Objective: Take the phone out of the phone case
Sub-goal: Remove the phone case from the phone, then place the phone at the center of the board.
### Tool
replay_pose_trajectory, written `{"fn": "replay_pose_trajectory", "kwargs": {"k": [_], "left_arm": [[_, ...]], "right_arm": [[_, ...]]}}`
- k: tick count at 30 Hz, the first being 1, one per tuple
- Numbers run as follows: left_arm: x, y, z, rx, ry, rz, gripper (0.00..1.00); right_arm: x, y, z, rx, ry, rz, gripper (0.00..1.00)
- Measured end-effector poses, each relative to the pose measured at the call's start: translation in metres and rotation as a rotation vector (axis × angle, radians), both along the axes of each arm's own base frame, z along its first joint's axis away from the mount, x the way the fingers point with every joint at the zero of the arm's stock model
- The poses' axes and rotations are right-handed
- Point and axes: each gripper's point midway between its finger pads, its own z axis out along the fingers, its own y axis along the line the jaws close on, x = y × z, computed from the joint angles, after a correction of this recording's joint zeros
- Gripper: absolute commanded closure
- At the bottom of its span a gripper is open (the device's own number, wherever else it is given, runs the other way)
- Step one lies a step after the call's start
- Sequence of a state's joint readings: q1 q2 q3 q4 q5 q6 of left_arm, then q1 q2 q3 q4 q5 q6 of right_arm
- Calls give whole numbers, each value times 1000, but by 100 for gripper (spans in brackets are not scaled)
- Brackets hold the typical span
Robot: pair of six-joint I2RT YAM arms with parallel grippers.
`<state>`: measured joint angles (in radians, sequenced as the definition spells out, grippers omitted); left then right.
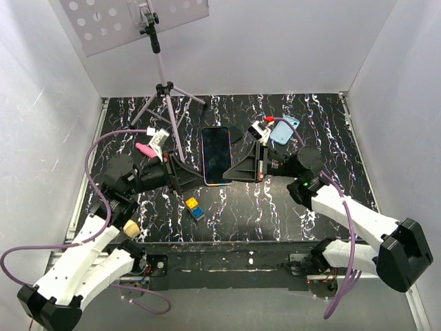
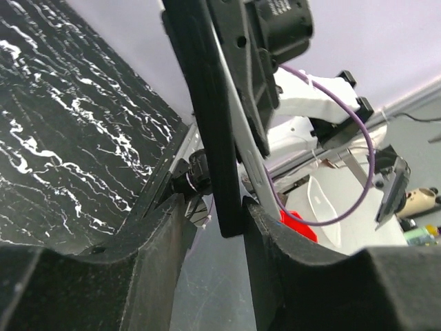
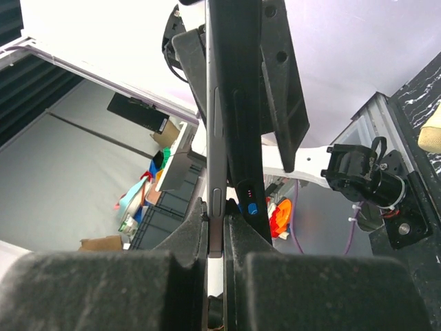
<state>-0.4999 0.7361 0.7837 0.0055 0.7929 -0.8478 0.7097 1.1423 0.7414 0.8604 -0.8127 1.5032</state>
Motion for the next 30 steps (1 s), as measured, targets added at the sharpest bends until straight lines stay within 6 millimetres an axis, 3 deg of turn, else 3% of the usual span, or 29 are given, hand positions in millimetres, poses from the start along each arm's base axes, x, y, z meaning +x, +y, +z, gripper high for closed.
{"fn": "replay_pose_trajectory", "kwargs": {"k": [2,6,13,17,19,23,27,30], "left_arm": [[7,-1,-4,15,26,29,71],[20,-2,-9,36,57,72,100],[44,15,-32,173,138,289,100],[81,67,-37,311,148,649,100],[87,93,-41,366,133,783,100],[78,124,-45,427,82,892,100],[66,137,-42,420,14,911,100],[60,140,-44,423,-28,906,100]], "right_arm": [[0,1,-3,-11,-11,-9,99],[1,6,-15,-53,-4,-15,99],[11,11,-40,-166,-16,-85,99],[15,6,-76,-336,-30,-148,99],[18,-2,-98,-438,-31,-194,99],[26,-23,-144,-643,-8,-294,99],[40,-46,-180,-786,72,-408,99],[62,-67,-212,-846,178,-532,99]]}}
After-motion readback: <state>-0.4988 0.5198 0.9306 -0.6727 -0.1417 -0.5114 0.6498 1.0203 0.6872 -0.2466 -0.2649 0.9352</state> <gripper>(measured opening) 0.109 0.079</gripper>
